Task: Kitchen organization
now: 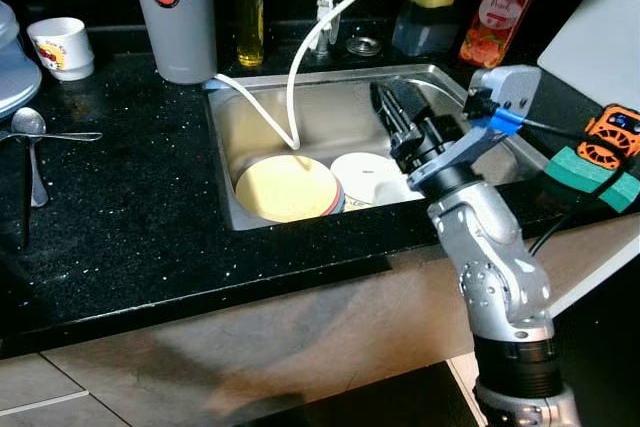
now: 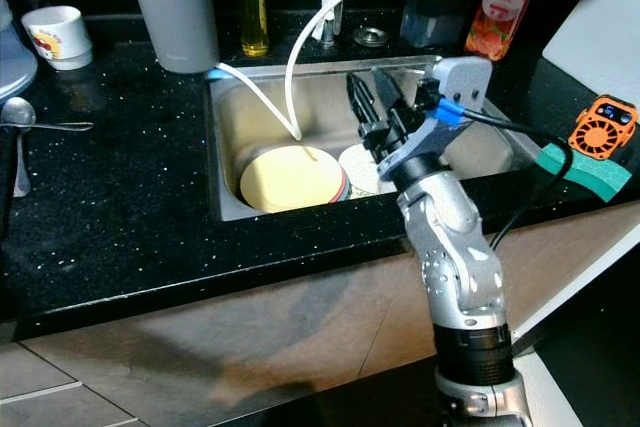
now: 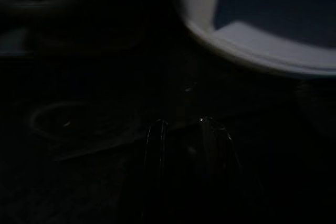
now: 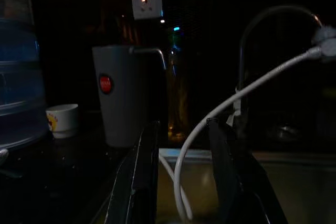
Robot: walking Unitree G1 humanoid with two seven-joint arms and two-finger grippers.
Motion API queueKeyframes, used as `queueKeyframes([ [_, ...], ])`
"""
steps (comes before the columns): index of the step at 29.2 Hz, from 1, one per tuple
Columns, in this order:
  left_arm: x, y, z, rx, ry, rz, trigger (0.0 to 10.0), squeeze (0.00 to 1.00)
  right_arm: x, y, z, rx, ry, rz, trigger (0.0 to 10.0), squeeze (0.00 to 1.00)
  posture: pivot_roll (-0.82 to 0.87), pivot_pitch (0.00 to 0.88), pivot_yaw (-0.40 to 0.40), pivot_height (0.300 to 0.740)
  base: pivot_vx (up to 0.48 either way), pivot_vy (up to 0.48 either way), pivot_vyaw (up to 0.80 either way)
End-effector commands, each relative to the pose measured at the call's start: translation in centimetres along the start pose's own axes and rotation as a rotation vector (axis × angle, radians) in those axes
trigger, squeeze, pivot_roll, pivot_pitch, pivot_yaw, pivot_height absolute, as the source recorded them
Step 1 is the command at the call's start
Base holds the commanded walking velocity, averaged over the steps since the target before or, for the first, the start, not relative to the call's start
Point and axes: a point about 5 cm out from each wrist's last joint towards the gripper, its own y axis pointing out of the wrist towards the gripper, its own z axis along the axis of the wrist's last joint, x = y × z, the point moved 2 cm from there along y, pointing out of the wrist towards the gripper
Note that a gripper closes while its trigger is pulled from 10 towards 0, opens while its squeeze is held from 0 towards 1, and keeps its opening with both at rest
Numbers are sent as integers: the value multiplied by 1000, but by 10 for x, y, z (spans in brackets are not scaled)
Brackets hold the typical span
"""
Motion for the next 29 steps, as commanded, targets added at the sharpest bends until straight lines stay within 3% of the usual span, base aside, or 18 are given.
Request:
queueKeyframes([
  [1,11,-2,17,102,12,-57,10000,0,13,-2,6,35,21,-89,10000,0,61,84,-43,740,0,0,0],
  [2,39,-12,27,201,-7,-205,10000,0,26,-5,5,38,52,-181,10000,0,59,82,-49,740,0,0,0],
  [3,39,-12,27,201,-7,-205,10000,0,26,-5,5,38,52,-181,10000,0,59,82,-49,740,0,0,0],
  [4,59,-21,33,269,-23,-313,10000,0,35,-7,3,38,71,-242,10000,0,56,83,-51,740,0,0,0],
  [5,89,-41,40,344,-52,-485,10000,0,45,-11,3,47,47,-305,10000,0,51,80,-57,740,0,0,0],
  [6,89,-41,40,344,-52,-485,10000,0,45,-11,3,47,47,-305,10000,0,51,80,-57,740,0,0,0],
  [7,129,-81,43,391,-109,-758,10000,0,54,-17,10,66,-54,-352,10000,0,50,78,-59,740,0,0,0],
  [8,155,-121,43,414,-164,-992,10000,0,59,-22,16,81,-150,-379,10000,0,50,78,-59,740,0,0,0],
  [10,183,-204,35,365,-290,-1437,10000,0,64,-35,23,92,-242,-413,10000,0,32,70,-52,740,0,0,0],
  [11,183,-204,35,365,-290,-1437,10000,0,64,-35,23,92,-242,-413,10000,0,32,70,-52,740,0,0,0],
  [12,186,-224,31,331,-326,-1542,10000,0,64,-39,24,88,-247,-421,10000,0,32,70,-52,740,0,0,0],
  [13,186,-224,31,331,-326,-1542,10000,0,64,-39,24,88,-247,-421,10000,0,32,70,-52,740,0,0,0],
  [15,199,-258,5,259,-291,-1650,10000,0,68,-51,14,49,-164,-482,10000,0,30,69,-42,740,0,0,0],
  [18,207,-264,-3,264,-255,-1634,10000,0,71,-54,9,37,-119,-513,10000,0,30,69,-42,740,0,0,0],
  [20,221,-279,-12,354,-150,-1616,10000,0,77,-57,9,40,-100,-557,10000,0,30,69,-42,740,0,0,0],
  [23,226,-285,-14,404,-114,-1618,10000,0,79,-58,11,46,-104,-569,10000,0,30,69,-42,740,0,0,0],
  [26,233,-303,-15,448,-114,-1671,10000,0,87,-62,18,64,-177,-608,10000,0,8,65,-41,740,0,0,0],
  [29,230,-325,-15,370,-180,-1760,10000,0,92,-67,28,88,-285,-630,10000,0,-2,68,-32,740,0,0,0],
])
